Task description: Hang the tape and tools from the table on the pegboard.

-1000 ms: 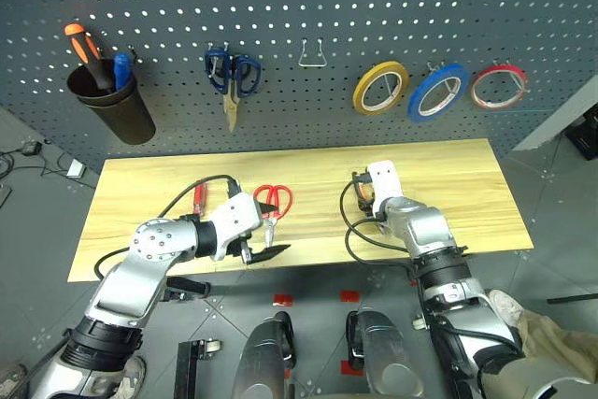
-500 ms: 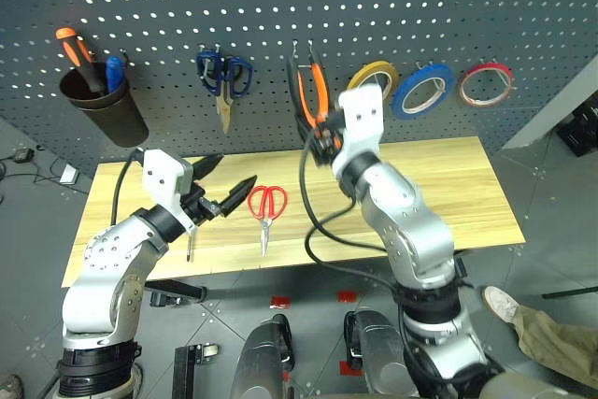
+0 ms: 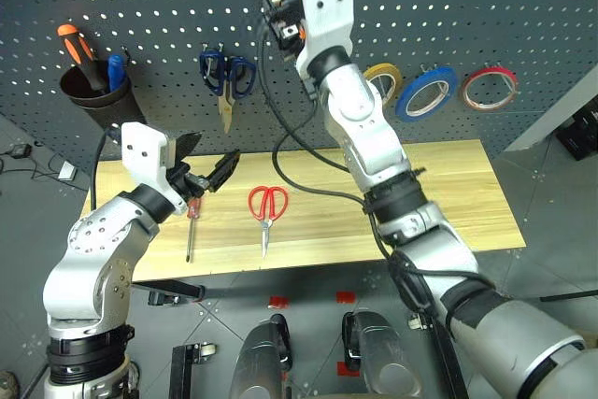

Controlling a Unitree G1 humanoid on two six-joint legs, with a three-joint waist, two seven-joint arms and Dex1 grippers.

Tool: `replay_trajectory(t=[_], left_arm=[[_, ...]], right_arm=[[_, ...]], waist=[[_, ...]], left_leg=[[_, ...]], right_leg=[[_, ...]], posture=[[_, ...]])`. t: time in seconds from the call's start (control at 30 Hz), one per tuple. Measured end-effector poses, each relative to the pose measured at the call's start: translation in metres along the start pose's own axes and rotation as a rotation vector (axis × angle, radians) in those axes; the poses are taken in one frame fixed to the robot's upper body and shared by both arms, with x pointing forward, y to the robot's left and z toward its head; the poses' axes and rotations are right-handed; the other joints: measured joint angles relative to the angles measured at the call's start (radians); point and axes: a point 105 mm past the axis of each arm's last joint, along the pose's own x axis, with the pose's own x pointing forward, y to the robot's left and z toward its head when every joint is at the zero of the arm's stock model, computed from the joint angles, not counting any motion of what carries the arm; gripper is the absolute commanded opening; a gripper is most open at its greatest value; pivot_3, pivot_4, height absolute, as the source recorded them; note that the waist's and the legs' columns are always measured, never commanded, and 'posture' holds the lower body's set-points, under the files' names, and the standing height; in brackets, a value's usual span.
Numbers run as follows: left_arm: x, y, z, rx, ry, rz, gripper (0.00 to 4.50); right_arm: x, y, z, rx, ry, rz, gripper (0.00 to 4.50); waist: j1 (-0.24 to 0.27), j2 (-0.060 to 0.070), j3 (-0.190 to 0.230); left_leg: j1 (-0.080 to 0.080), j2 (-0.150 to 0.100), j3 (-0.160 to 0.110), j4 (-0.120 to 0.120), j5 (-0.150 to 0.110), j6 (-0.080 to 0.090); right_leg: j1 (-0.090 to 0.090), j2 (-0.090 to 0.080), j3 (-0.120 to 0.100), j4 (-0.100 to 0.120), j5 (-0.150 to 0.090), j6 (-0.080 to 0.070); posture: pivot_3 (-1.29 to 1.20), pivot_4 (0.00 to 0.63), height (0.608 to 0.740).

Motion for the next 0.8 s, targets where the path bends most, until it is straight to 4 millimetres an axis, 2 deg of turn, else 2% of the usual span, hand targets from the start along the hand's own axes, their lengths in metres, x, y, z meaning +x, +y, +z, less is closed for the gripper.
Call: replay_trajectory(t=[0.17, 0.43, 0.57, 0.8], left_arm=[[0.009, -0.007, 0.011, 0.016, -0.027, -0.034, 4.09], [0.017, -0.014, 0.016, 0.026, -0.019, -0.084, 4.09], [0.022, -0.013, 0.021, 0.033, -0.021, -0.111, 4.09], [0.024, -0.015, 0.024, 0.027, -0.026, -0.123, 4.09]], right_arm=[[0.005, 0.003, -0.011, -0.048, -0.014, 0.004, 2.61], [-0.006, -0.009, -0.044, -0.11, 0.059, -0.02, 2.61], [-0.004, -0.021, -0.041, -0.145, 0.045, -0.041, 2.61], [-0.003, -0.026, -0.036, -0.138, 0.026, -0.061, 2.61]], waist=[[0.011, 0.0, 0.0], [0.036, -0.002, 0.005], [0.045, -0.002, 0.016], [0.048, -0.002, 0.017]], left_leg=[[0.0, 0.001, 0.0, 0.0, 0.0, 0.0], [0.0, 0.001, 0.0, 0.0, 0.0, 0.0], [0.0, 0.001, 0.0, 0.0, 0.0, 0.0], [0.0, 0.001, 0.0, 0.001, 0.0, -0.001]], right_leg=[[0.0, 0.0, 0.0, 0.001, 0.0, 0.0], [0.0, 0.0, 0.0, 0.001, 0.0, -0.001], [0.0, 0.0, 0.0, 0.001, -0.001, -0.001], [0.0, 0.0, 0.0, 0.001, -0.001, -0.001]], posture=[[-0.07, 0.264, 0.74], [-0.05, 0.307, 0.74], [-0.06, 0.309, 0.74], [-0.08, 0.309, 0.74]])
